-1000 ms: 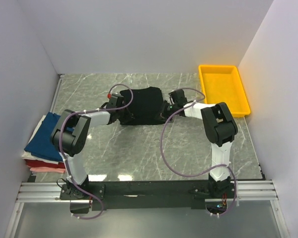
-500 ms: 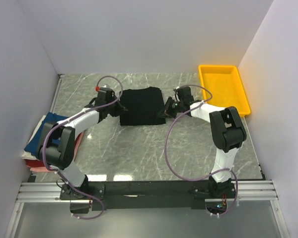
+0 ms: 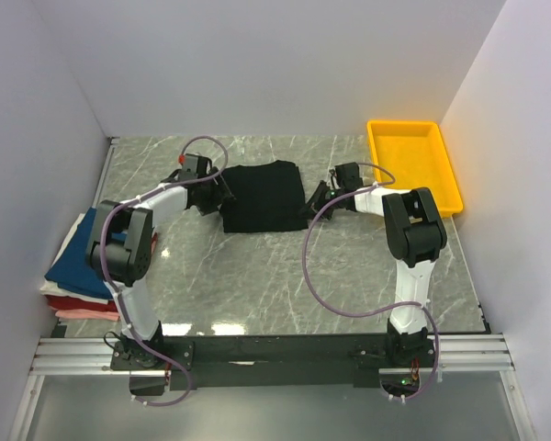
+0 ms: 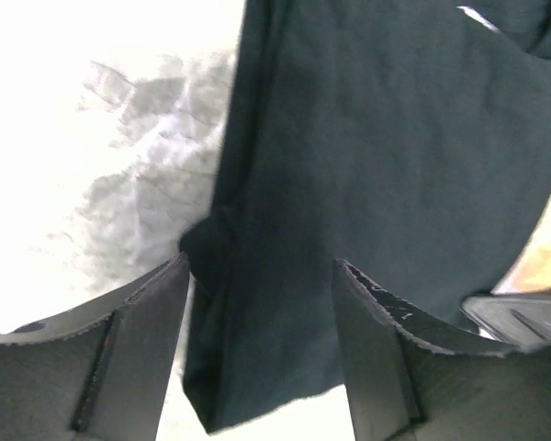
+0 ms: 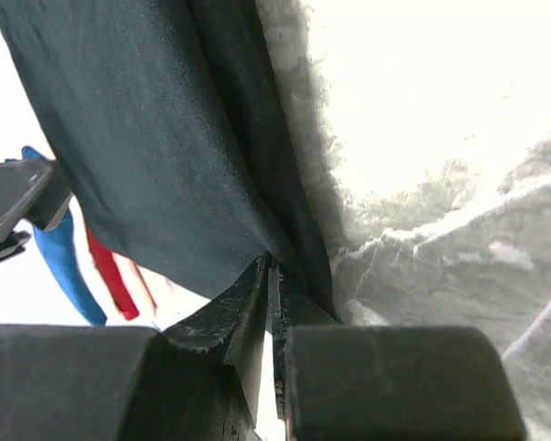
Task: Fold and stack the t-shirts
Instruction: Fold the tshirt
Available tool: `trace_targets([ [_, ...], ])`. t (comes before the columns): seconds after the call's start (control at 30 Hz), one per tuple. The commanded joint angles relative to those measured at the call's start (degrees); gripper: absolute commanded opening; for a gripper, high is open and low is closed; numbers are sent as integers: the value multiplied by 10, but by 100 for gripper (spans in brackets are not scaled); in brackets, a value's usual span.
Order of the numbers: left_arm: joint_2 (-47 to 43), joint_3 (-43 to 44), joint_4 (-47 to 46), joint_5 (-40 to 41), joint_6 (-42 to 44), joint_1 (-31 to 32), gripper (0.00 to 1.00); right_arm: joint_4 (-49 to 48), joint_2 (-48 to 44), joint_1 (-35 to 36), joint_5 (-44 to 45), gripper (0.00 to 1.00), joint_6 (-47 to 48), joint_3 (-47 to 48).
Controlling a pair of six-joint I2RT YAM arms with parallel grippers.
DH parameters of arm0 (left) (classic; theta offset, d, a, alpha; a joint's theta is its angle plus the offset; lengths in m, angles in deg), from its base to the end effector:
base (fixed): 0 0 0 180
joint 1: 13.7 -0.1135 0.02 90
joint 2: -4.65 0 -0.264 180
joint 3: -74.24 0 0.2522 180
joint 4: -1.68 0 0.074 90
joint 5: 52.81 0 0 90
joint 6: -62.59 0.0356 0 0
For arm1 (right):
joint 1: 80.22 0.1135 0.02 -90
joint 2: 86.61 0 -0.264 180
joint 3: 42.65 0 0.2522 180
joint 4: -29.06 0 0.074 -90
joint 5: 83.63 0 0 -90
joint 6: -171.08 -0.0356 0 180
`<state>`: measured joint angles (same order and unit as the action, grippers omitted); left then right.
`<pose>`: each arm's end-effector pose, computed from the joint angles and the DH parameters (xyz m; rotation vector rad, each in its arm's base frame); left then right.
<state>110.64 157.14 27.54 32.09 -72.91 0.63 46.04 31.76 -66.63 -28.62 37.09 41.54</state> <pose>0.3835 -0.1012 0.1858 -0.6328 2.4241 -0.5644 0.4023 0.1182 0.1238 0.4024 2.5815 1.1582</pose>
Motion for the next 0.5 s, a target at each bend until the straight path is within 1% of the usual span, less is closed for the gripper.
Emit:
trace_targets([
  [0.0, 17, 30, 16, 8, 29, -7, 69, 7, 11, -9, 27, 13, 20, 6],
  [0.2, 67, 64, 27, 1, 41, -9, 71, 10, 9, -10, 21, 13, 22, 9],
  [0.37, 101, 50, 5, -6, 5, -4, 70, 9, -2, -10, 18, 13, 22, 8],
  [0.47, 121, 50, 3, 12, -18, 13, 68, 7, -16, -10, 16, 13, 17, 7],
])
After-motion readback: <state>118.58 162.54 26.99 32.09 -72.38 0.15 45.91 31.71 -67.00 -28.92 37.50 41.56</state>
